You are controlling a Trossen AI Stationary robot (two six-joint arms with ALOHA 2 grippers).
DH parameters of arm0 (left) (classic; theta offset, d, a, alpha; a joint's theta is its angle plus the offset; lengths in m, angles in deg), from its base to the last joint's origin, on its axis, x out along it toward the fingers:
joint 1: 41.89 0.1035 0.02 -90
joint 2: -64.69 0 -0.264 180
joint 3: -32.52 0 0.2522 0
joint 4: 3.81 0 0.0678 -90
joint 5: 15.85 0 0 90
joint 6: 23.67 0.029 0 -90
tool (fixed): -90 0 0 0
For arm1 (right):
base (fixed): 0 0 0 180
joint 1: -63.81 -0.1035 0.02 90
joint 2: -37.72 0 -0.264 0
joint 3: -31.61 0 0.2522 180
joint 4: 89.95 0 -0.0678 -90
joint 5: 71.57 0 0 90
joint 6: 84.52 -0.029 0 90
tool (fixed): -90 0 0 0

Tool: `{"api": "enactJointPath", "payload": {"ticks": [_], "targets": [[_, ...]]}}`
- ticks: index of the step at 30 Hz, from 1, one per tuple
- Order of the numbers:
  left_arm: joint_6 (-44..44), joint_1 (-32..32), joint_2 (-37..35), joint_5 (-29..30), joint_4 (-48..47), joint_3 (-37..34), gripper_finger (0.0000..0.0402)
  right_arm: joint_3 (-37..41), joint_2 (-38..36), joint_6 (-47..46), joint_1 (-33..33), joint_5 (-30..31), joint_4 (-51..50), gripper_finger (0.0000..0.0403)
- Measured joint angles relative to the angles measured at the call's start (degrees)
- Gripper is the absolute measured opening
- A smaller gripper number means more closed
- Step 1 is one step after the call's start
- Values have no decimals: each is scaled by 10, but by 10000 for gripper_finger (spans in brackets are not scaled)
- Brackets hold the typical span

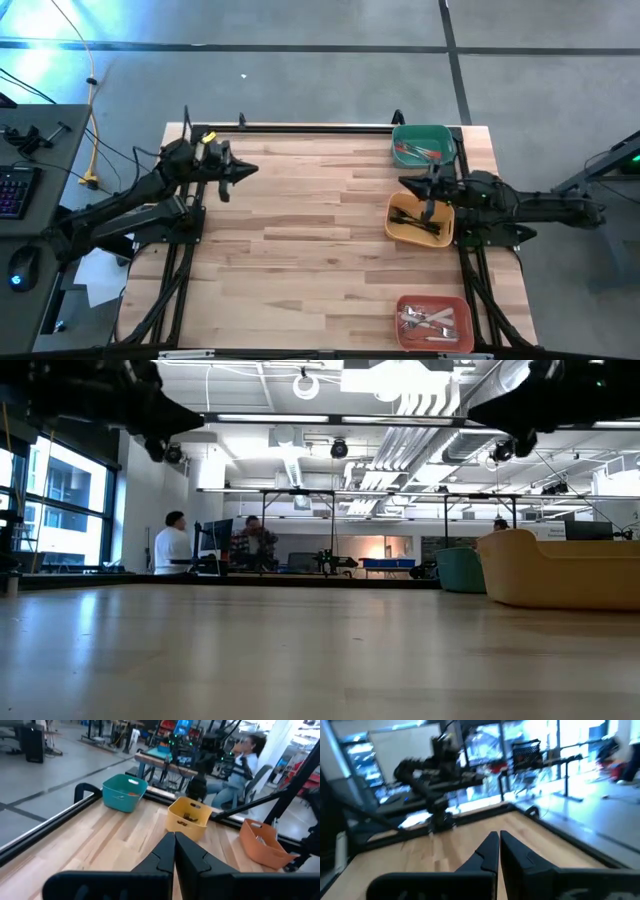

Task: Sort silverware by color (type)
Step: Return to Home Position

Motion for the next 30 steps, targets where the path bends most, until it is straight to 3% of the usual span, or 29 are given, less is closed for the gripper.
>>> {"api": "enactJointPath", "payload": {"ticks": [10,17,21,30], "targets": [[-43,-1,-170,36,-37,-79,0,116,-230,-9,0,76,-25,0],[-37,-19,-307,119,-146,-87,0,120,-228,-15,2,99,-44,0],[-20,-44,-311,175,-169,-88,0,135,-230,-9,2,118,2,0],[-51,-112,-311,248,-88,-170,0,149,-229,4,9,131,33,0]]}}
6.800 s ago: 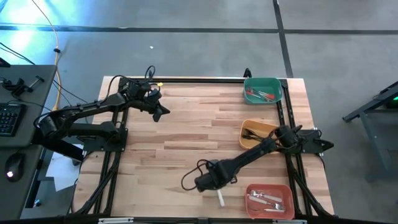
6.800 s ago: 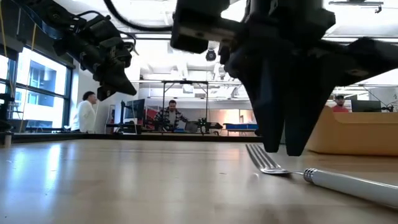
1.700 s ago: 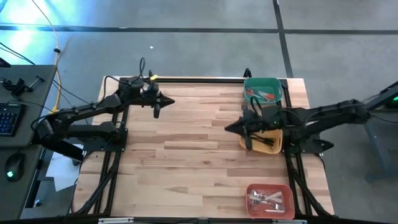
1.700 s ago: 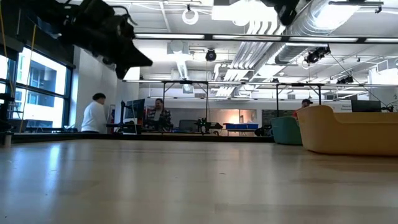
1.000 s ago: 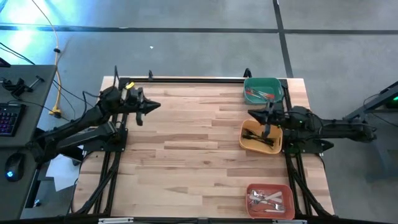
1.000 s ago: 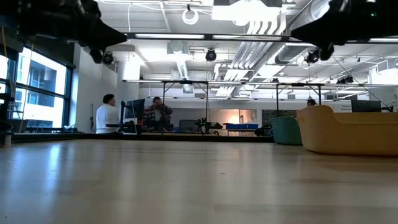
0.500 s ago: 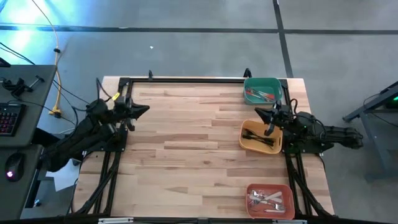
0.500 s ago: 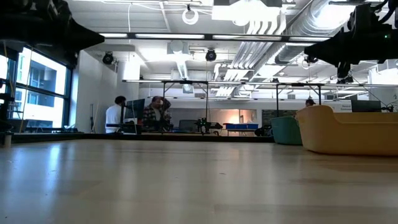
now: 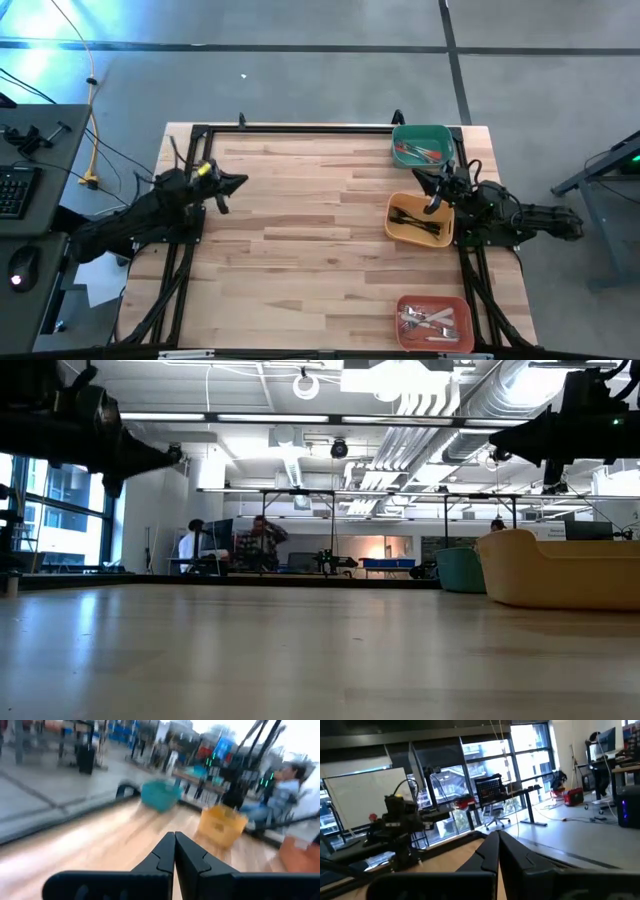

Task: Sort silverware by color (type)
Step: Return to Home Position

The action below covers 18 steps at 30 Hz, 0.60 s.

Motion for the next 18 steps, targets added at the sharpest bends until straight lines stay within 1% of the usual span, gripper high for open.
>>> {"api": "enactJointPath", "payload": {"ticks": [1,3,5,7,9,12,15,18], "targets": [[0,-8,0,6,-11,-5,0,0,0,4,1,0,1,0],[6,-20,0,25,-1,-3,0,0,0,4,2,13,1,0],[9,-27,0,43,6,-2,0,0,0,-22,2,30,-4,0],[6,-29,0,46,2,-3,0,0,1,-55,2,37,-16,0],[-5,-29,0,46,-6,-3,0,0,1,-65,2,40,-38,0],[-25,-29,0,46,-37,-3,1,0,1,-36,2,40,-81,0],[-51,-29,4,45,-51,-2,1,0,6,-6,2,38,-87,0],[-40,-29,6,44,-49,-2,1,0,6,-2,2,37,-87,0]]}}
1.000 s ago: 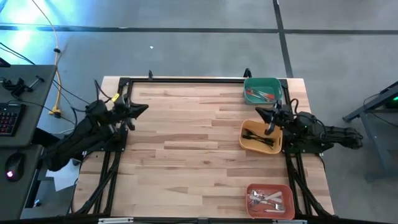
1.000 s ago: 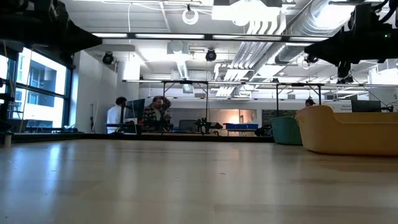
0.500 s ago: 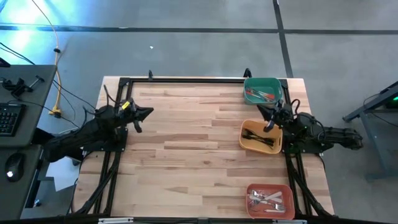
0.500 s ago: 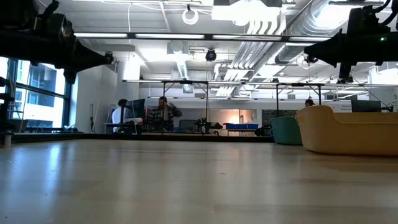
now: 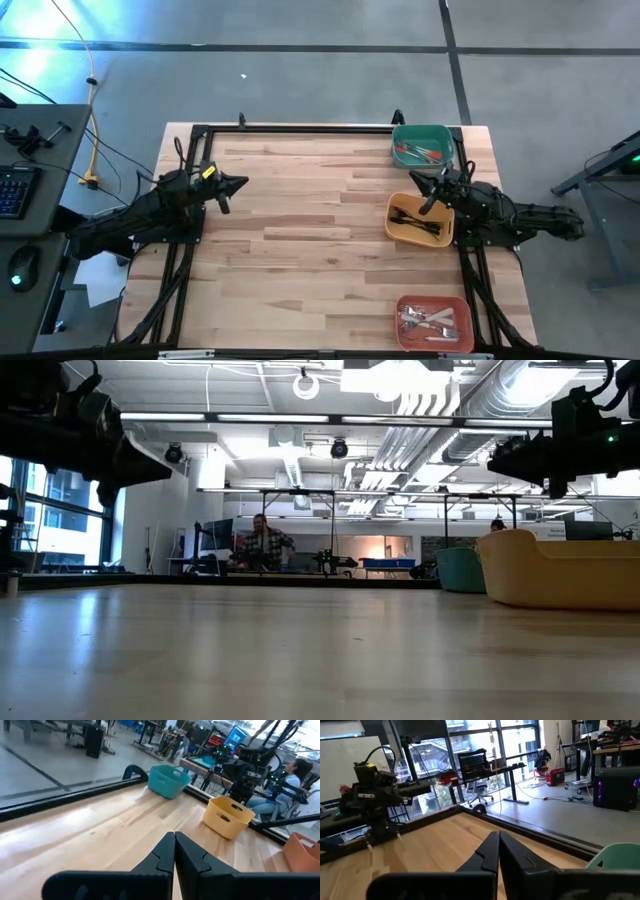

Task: Sort silverware by color (type)
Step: Return to Home Position

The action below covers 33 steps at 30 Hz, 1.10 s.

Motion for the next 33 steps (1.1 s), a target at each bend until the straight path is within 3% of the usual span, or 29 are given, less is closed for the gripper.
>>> {"api": "enactJointPath", "payload": {"ticks": [7,14,18,28,33], "targets": [[-40,0,2,0,-2,0,1,0,0,15,5,3,-1,0],[65,0,2,1,4,-1,1,0,0,51,8,-41,0,0],[70,0,-1,4,100,-34,1,0,0,65,8,-54,-1,0],[105,0,5,49,113,-36,1,0,-2,65,14,-85,4,0],[112,0,5,49,114,-36,1,1,-2,67,14,-70,2,0]]}}
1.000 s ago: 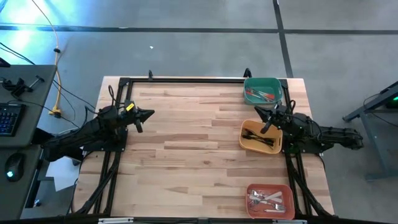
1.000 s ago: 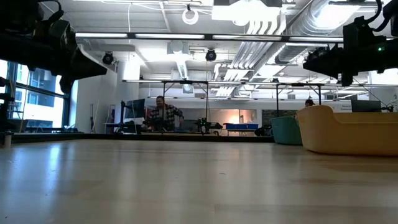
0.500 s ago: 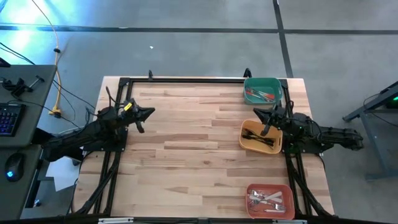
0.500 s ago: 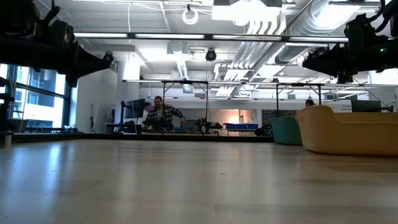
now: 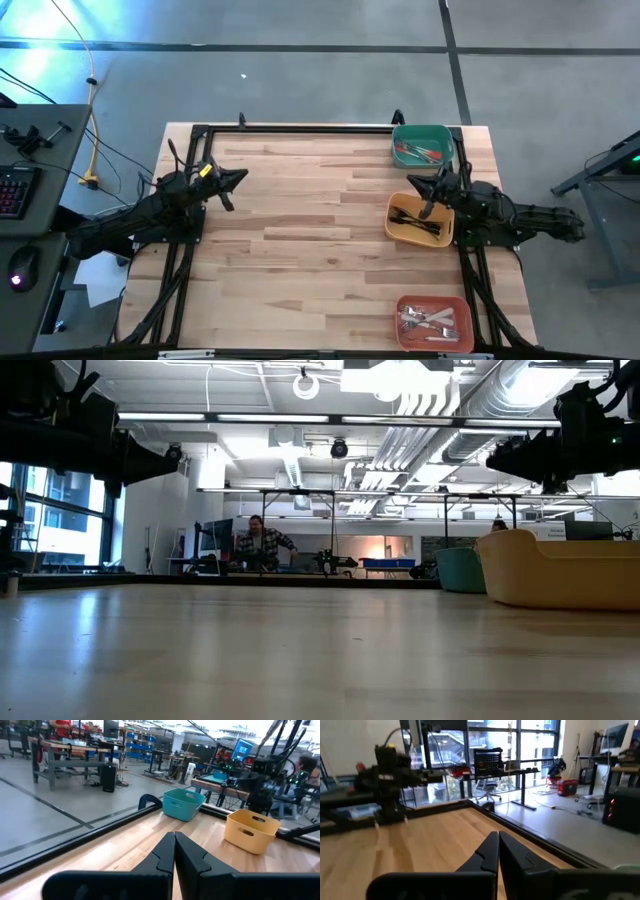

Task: Sort silverware by color (type)
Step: Return to Home Position

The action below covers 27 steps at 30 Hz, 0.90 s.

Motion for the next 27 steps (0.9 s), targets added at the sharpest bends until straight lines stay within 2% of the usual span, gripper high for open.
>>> {"api": "enactJointPath", "payload": {"ticks": [7,27], "targets": [[-42,0,0,-4,0,0,1,0,9,69,0,1,-4,0],[-42,0,0,-4,0,0,1,0,9,69,0,-1,-4,0]]}}
